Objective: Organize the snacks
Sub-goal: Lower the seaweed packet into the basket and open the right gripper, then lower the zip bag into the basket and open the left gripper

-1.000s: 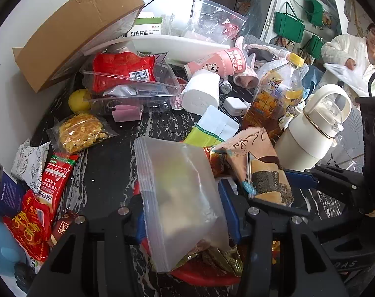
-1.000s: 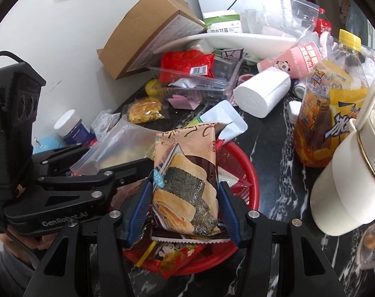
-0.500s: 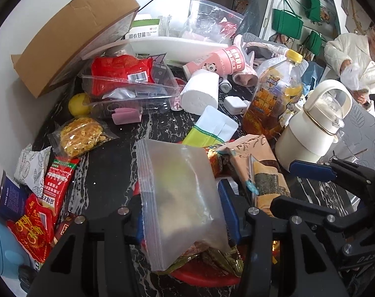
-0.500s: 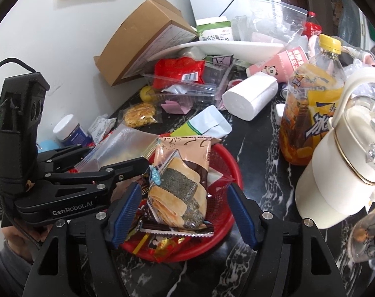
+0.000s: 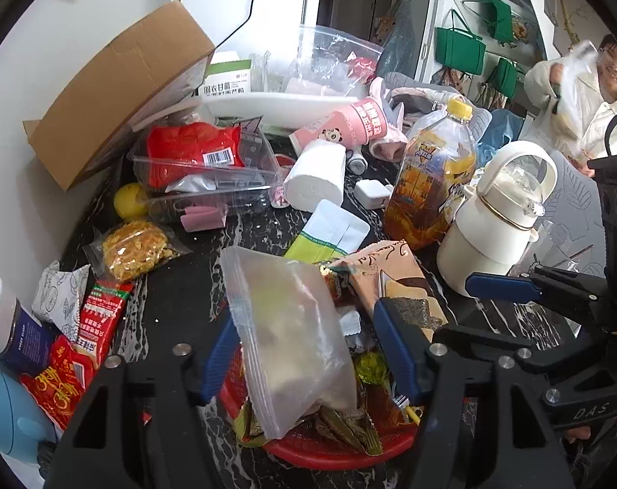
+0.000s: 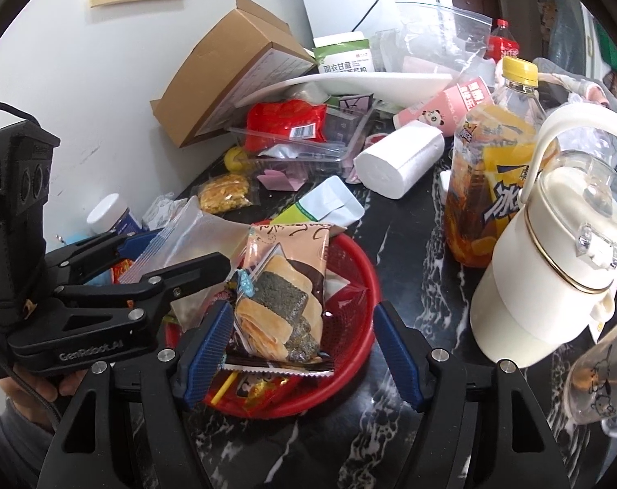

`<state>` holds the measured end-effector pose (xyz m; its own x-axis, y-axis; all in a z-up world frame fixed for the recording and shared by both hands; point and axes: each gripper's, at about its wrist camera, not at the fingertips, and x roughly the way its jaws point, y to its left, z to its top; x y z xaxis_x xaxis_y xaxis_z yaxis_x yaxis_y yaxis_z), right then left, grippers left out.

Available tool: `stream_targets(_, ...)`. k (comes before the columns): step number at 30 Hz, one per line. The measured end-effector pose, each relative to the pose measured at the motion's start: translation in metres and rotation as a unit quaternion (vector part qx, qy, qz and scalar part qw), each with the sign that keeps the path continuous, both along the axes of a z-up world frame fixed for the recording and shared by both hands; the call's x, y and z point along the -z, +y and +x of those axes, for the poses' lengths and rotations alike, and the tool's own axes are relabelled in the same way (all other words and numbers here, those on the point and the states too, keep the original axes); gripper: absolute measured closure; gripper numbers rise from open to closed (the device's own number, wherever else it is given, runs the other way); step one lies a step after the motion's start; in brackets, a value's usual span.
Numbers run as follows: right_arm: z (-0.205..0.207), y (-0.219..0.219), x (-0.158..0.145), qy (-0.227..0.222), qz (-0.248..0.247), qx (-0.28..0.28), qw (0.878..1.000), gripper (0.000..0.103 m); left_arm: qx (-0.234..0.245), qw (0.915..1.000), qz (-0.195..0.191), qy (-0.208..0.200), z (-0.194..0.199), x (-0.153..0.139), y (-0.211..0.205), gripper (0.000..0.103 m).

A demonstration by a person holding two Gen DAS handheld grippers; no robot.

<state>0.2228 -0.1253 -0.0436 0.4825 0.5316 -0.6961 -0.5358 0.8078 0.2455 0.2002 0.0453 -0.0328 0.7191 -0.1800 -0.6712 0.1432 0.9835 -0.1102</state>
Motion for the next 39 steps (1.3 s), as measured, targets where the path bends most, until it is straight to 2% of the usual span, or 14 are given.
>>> stream_targets(2,0.000,0.000,0.000,-0.001,-0.001,0.001,1.000,0.031,-0.002,1.0000,0.008,0.001,0.001,0.001,-0.002,0.034)
stream_targets(8,-0.001,-0.002,0.000,-0.002,-0.001,0.005,1.000,0.031,-0.008,0.9999,0.005,0.010,0.004,0.006,-0.001,0.034)
stream_targets(17,-0.004,-0.002,-0.005,-0.009,-0.002,0.007,1.000,0.031,-0.013,0.9998,-0.006,-0.015,-0.004,-0.005,0.005,0.034)
stream_targets(23,-0.006,0.001,-0.007,-0.012,-0.003,0.003,1.000,0.031,-0.018,0.9996,-0.020,-0.002,-0.001,-0.001,0.010,0.034)
stream_targets(26,-0.007,0.002,-0.008,-0.013,-0.004,0.001,1.000,0.031,-0.017,0.9993,-0.032,-0.008,-0.005,-0.003,0.012,0.034)
stream_targets(39,-0.009,0.004,-0.009,-0.015,-0.002,-0.002,1.000,0.031,-0.026,0.9994,-0.021,-0.010,-0.019,-0.013,0.014,0.034)
